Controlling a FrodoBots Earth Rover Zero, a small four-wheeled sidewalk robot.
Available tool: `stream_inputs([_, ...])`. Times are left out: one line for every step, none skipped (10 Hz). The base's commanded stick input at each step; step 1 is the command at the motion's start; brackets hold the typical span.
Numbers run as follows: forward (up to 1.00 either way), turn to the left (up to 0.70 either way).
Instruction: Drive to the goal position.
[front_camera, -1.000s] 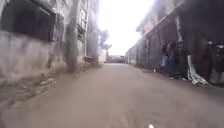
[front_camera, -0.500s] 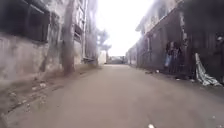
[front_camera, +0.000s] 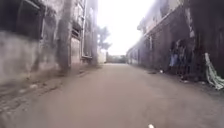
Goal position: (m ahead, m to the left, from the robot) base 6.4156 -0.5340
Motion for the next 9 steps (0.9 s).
stream_inputs([0.7,0.0])
stream_inputs([0.7,0.0])
stream_inputs([0.7,0.0])
stream_inputs([0.7,0.0])
stream_inputs([0.7,0.0])
stream_inputs([0.7,0.0])
stream_inputs([0.7,0.0])
stream_inputs([0.7,0.0])
stream_inputs([0.7,0.0])
